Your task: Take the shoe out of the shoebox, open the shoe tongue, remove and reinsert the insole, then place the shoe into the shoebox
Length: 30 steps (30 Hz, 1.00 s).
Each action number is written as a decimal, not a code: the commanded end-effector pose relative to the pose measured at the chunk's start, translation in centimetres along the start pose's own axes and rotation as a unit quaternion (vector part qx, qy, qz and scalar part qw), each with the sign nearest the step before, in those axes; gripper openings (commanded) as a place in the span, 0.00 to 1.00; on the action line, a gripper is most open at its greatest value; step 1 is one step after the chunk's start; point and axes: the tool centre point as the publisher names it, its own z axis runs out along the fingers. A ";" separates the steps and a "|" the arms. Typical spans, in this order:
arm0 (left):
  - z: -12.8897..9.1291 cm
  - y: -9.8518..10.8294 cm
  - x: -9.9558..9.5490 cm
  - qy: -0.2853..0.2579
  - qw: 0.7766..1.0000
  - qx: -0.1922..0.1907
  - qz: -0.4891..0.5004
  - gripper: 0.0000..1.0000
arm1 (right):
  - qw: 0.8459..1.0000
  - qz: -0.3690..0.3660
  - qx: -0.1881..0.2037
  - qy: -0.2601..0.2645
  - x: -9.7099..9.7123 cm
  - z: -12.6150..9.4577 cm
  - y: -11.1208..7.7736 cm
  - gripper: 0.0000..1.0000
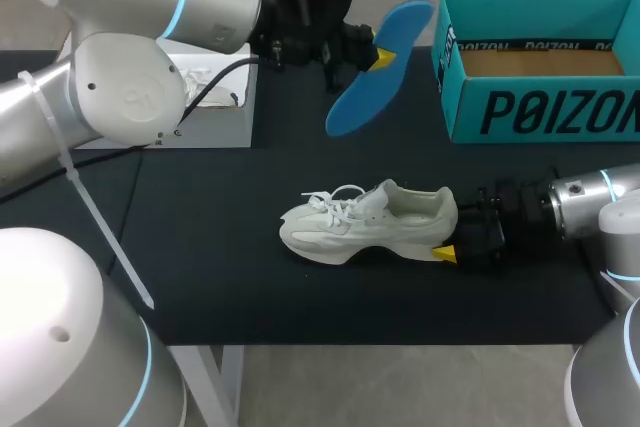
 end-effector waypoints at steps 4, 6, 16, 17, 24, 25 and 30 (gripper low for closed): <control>-0.3 0.0 0.0 0.001 1.000 -0.001 0.000 0.00 | 1.000 0.000 0.001 0.000 0.0 0.4 -0.5 0.00; -0.3 0.0 0.0 0.001 1.000 -0.001 0.000 0.00 | 1.000 0.000 0.001 0.000 0.0 0.4 -0.5 0.00; -3.4 -3.5 -4.0 0.184 0.979 0.042 -0.077 0.00 | 1.000 0.000 0.001 0.000 0.0 0.4 -0.5 0.00; -3.8 -3.8 -4.4 0.199 0.975 0.045 -0.086 0.00 | 1.000 0.000 0.001 0.000 0.0 0.4 -0.5 0.00; -5.2 -4.7 -5.5 0.260 0.956 0.039 -0.133 0.00 | 1.000 0.000 0.001 0.000 0.0 0.4 -0.5 0.00; -5.4 -4.8 -5.6 0.267 0.952 0.040 -0.142 0.00 | 1.000 0.000 0.001 0.000 0.0 0.4 -0.5 0.00; -6.4 -4.7 -6.9 0.291 0.937 0.051 -0.185 0.00 | 1.000 0.000 0.001 0.000 0.0 0.4 -0.5 0.00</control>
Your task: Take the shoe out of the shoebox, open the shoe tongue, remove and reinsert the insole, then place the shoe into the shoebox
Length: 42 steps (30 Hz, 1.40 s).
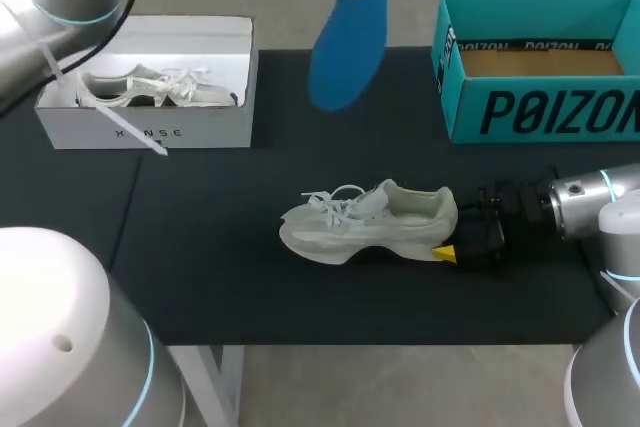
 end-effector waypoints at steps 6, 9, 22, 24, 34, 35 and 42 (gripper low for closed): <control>-2.3 -0.4 -2.8 0.074 0.995 0.022 -0.058 0.00 | 1.000 0.000 0.001 0.000 0.0 0.4 -0.5 0.00; -2.1 -0.2 -3.1 0.082 0.994 0.030 -0.069 0.00 | 1.000 0.000 0.001 0.000 0.0 0.4 -0.5 0.00; -2.7 -0.5 -4.0 0.096 0.987 0.056 -0.118 0.00 | 1.000 0.000 0.001 0.000 0.0 0.4 -0.5 0.00; -2.8 -0.6 -4.0 0.081 0.988 0.059 -0.117 0.00 | 1.000 0.000 0.001 0.000 0.0 0.4 -0.5 0.00; -2.8 -0.6 -4.0 0.081 0.988 0.059 -0.117 0.00 | 1.000 0.000 0.001 0.000 0.0 0.4 -0.5 1.00; -2.8 -0.6 -4.0 0.081 0.988 0.059 -0.117 0.00 | 1.000 0.000 0.001 0.000 0.0 0.4 -0.5 1.00; -2.8 -0.6 -4.0 0.081 0.988 0.059 -0.117 0.00 | 1.000 -0.012 0.011 -0.026 0.0 -1.7 0.7 1.00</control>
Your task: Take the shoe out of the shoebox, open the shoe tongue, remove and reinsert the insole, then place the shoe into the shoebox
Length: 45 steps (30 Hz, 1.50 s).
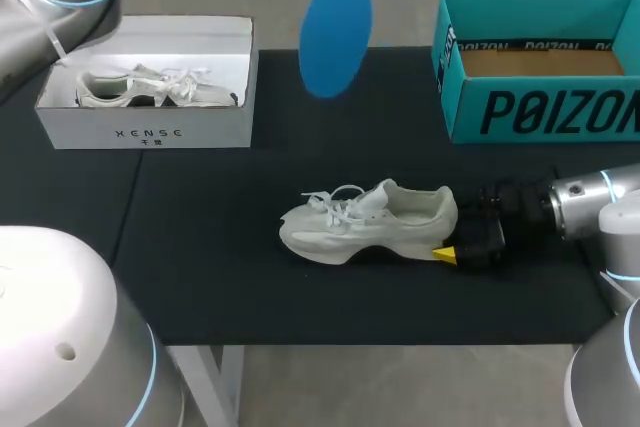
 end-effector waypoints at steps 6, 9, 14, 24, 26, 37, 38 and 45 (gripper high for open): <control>0.0 0.0 0.0 0.000 1.000 0.000 0.000 0.00 | 0.998 -0.009 0.051 -0.043 0.5 -4.2 1.6 1.00; 0.0 0.0 0.0 0.000 1.000 0.000 0.000 0.00 | 0.996 -0.013 0.069 -0.050 0.5 -5.5 2.5 1.00; 0.0 0.0 0.0 0.000 1.000 0.000 0.000 0.00 | 0.985 -0.012 0.163 -0.046 0.5 -7.2 5.1 1.00; 0.0 0.0 0.0 0.000 1.000 0.000 0.000 0.00 | 0.923 0.011 0.384 -0.034 1.2 -6.7 9.5 1.00; 0.0 0.0 0.0 0.000 1.000 0.000 0.000 0.00 | 0.915 0.015 0.402 -0.035 1.2 -6.8 10.0 1.00; 0.0 0.0 0.0 0.000 1.000 0.000 0.000 0.00 | 0.884 0.020 0.466 -0.035 1.9 -6.7 11.9 1.00; 0.0 0.0 0.0 0.000 1.000 0.000 0.000 0.00 | 0.881 0.021 0.471 -0.034 2.0 -6.6 12.1 1.00; 0.0 0.0 0.0 0.000 1.000 0.000 0.000 0.00 | 0.869 0.020 0.494 -0.032 2.2 -7.1 13.1 1.00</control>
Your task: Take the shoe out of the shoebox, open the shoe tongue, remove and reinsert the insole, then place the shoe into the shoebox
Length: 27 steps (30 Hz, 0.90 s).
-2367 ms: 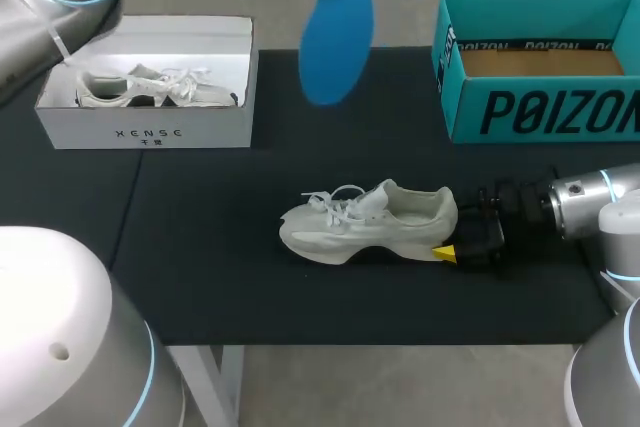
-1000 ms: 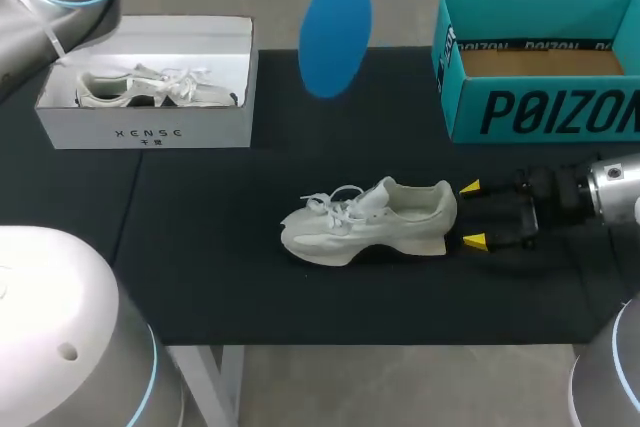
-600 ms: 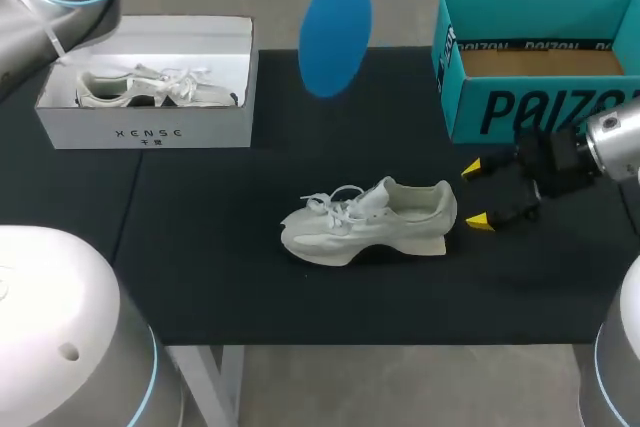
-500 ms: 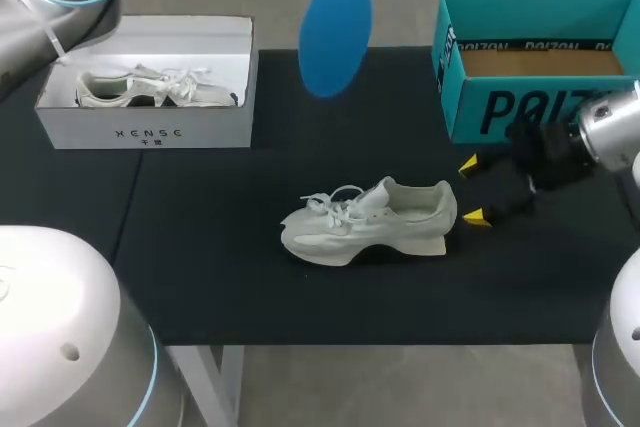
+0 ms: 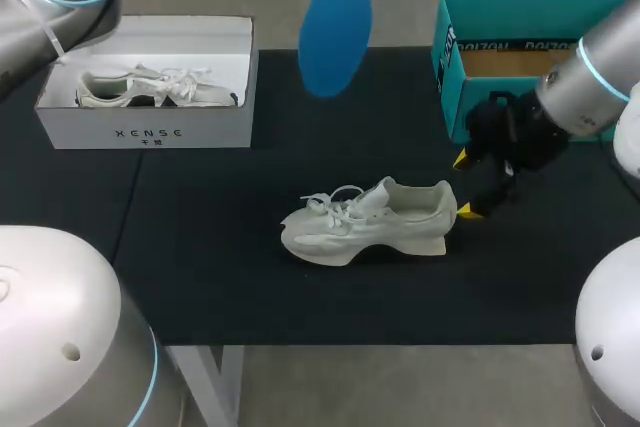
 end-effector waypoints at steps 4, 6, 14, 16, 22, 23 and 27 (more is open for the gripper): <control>0.1 0.0 0.0 0.000 1.000 0.001 0.000 0.00 | 0.992 -0.005 0.123 0.001 -0.4 -1.4 0.2 1.00; 0.1 0.0 0.0 0.000 1.000 0.001 0.000 0.00 | 0.992 -0.005 0.124 0.002 -0.7 -1.6 0.1 1.00; 0.1 0.0 0.0 0.000 1.000 0.001 0.000 0.00 | 0.990 -0.017 0.137 -0.007 -1.0 -1.9 0.1 1.00; 0.1 0.0 0.0 0.000 1.000 0.001 0.000 0.00 | 0.990 -0.017 0.137 -0.007 -1.0 -1.9 0.1 1.00; 0.0 0.0 0.2 0.001 1.000 0.002 0.001 0.00 | 0.990 -0.017 0.137 -0.007 -1.0 -1.9 0.1 1.00; 0.0 0.0 0.5 0.001 1.000 0.002 0.001 0.00 | 0.990 -0.017 0.137 -0.007 -1.0 -1.9 0.1 1.00; -0.1 -0.1 2.0 -0.004 1.000 0.006 -0.003 0.00 | 0.990 -0.017 0.137 -0.007 -1.0 -1.9 0.1 1.00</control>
